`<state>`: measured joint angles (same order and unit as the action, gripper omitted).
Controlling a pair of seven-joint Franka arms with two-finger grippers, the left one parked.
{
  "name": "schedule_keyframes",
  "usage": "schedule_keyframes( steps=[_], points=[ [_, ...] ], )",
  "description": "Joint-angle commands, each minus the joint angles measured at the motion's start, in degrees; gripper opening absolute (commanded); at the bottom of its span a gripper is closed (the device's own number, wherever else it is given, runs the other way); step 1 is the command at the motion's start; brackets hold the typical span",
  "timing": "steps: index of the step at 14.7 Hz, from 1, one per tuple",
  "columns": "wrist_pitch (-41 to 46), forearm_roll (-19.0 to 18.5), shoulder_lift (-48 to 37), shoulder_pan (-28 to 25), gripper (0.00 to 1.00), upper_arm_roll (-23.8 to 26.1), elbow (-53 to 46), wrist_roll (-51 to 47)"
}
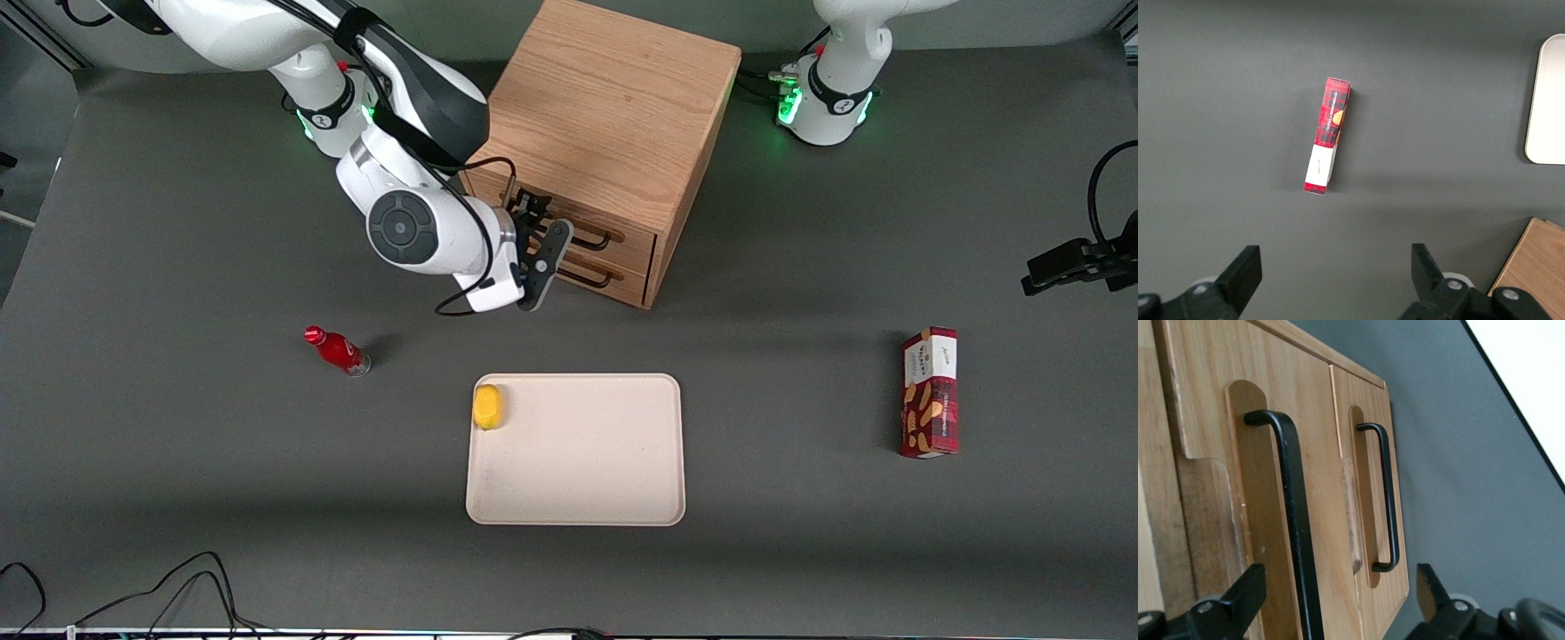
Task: Open upper drawer
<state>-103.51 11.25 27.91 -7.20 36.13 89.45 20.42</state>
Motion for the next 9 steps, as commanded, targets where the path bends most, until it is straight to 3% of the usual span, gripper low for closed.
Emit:
schedule_keyframes(
  steps=[1, 9],
  points=[
    [-1.78, 0.62, -1.2, 0.35, 1.0, 0.69, 2.22, 1.38],
    [-2.84, 0.36, -0.14, 0.52, 1.0, 0.6, 1.43, 1.03]
  ],
)
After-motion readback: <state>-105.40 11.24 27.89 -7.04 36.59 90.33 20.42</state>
